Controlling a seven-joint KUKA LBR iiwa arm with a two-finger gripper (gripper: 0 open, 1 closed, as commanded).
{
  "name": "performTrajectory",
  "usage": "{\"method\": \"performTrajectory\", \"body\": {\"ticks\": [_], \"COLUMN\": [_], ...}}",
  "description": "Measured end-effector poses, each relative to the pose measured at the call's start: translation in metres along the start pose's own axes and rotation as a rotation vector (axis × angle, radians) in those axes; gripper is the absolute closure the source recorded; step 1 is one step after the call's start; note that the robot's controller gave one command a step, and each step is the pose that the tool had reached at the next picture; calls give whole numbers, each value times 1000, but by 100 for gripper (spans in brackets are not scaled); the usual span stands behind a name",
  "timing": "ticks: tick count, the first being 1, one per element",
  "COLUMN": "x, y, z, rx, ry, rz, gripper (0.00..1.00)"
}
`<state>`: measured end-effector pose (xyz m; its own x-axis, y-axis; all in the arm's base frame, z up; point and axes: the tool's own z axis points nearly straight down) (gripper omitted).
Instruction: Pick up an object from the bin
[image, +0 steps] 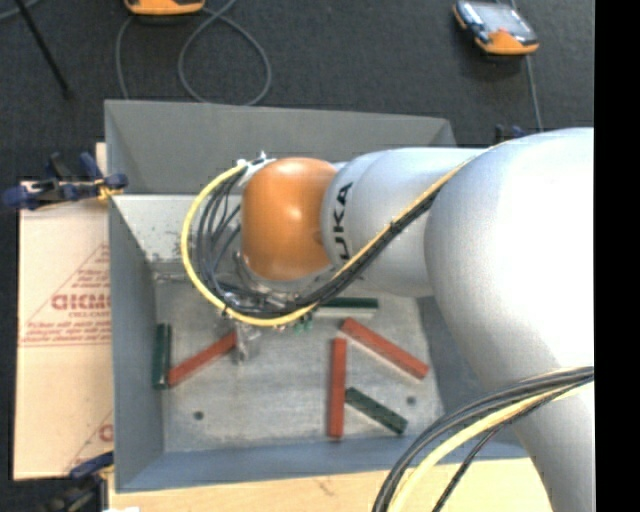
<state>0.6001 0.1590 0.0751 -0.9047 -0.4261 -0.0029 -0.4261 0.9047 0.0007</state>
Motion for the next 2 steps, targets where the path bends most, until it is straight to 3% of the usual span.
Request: {"method": "performTrajectory", "body": {"ticks": [1, 2], "x": [-15, 22], "y": [8, 18], "z": [-61, -169], "rx": [2, 2], "ry": [-8, -8], "rz": [-1, 37], "gripper": [100, 100]}}
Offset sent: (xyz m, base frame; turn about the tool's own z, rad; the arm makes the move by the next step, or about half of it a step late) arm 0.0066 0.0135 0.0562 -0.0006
